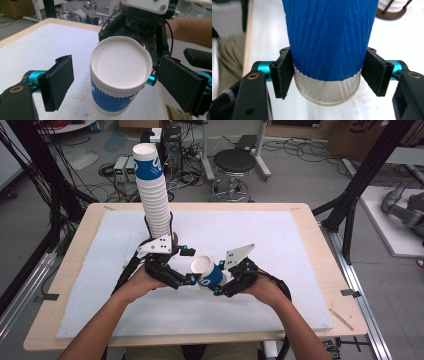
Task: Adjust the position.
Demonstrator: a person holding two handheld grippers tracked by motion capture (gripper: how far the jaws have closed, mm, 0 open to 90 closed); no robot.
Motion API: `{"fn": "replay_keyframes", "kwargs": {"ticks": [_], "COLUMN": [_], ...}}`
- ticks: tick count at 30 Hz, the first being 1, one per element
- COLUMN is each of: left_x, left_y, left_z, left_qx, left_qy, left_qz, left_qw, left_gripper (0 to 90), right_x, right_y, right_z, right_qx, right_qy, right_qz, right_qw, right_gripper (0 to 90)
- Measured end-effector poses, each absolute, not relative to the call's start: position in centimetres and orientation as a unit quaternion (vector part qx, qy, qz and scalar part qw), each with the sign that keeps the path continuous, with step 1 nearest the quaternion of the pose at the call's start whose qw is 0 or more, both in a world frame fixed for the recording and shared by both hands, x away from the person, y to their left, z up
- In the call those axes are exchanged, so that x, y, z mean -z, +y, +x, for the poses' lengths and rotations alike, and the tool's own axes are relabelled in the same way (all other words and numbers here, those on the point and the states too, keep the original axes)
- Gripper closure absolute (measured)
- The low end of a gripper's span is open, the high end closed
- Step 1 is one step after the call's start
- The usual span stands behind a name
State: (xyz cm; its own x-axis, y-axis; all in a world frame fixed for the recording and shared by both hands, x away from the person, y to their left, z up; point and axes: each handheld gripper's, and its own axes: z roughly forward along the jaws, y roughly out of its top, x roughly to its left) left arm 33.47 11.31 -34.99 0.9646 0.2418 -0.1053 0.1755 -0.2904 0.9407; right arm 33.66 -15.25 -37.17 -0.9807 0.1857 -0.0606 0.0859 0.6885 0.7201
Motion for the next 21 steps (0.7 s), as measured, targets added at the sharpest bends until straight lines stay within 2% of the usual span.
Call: {"fn": "replay_keyframes", "kwargs": {"ticks": [9,15,21], "left_x": [34.8,35.3,35.7], "left_y": [10.3,9.6,9.2], "left_z": [33.6,33.8,33.9], "left_qx": [-0.02,-0.01,-0.004], "left_qy": [0.119,0.119,0.117], "left_qz": [0.831,0.846,0.859], "left_qw": [0.543,0.52,0.499], "left_gripper": [13.8,14.7,20.2], "right_x": [35.2,35.2,35.5], "right_y": [-13.9,-13.1,-12.9], "right_z": [34.1,34.0,34.1], "right_qx": [-0.302,-0.27,-0.263], "right_qy": [0.95,0.96,0.962], "right_qz": [0.025,0.003,-0.003], "right_qw": [0.076,0.074,0.073], "right_gripper": [31.4,31.1,30.5]}}
